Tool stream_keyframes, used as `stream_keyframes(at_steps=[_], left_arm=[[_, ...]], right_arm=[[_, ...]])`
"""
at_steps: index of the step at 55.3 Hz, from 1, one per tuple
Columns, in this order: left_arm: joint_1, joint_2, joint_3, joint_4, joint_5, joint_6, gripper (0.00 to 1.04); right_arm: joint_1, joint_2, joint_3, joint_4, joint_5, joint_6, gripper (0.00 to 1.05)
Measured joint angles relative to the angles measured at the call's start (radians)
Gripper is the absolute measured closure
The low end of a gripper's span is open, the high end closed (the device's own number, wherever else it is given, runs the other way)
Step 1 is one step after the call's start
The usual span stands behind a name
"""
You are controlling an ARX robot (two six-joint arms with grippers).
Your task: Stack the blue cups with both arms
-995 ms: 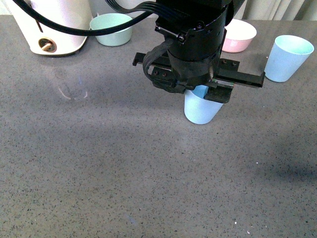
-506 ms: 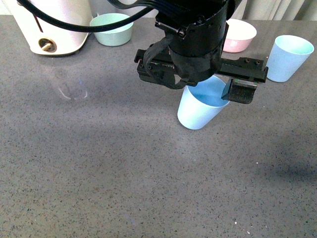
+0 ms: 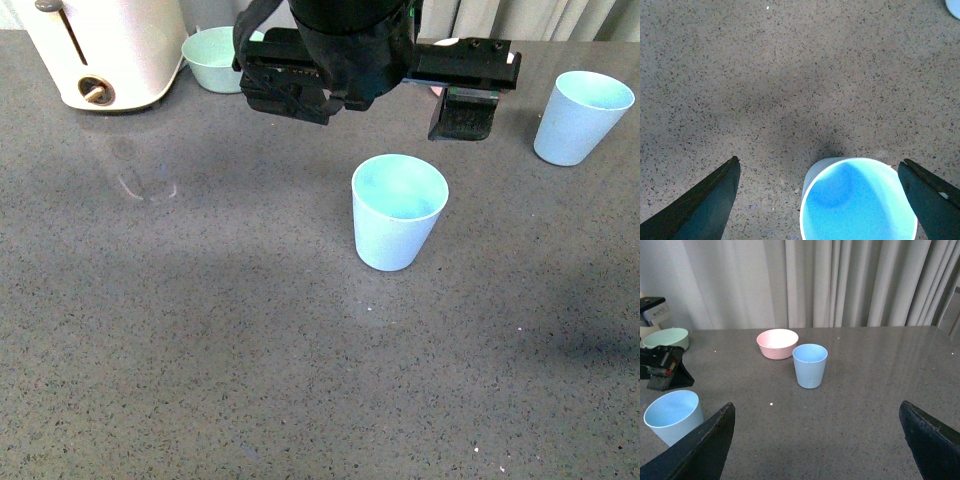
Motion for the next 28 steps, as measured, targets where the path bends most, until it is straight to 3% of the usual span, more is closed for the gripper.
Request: stream_keyframes(at_steps=[13,28], left_arm=[[0.013,-0.116,-0.105,0.070,0.004,-0.003,0.09],[0.060,-0.337,-0.292,0.267,0.027,-0.039,0.09]], right_arm=[[0.000,0.000,0.000,0.000,0.000,0.000,0.09],[0.000,0.000,0.000,0.000,0.000,0.000,0.09]])
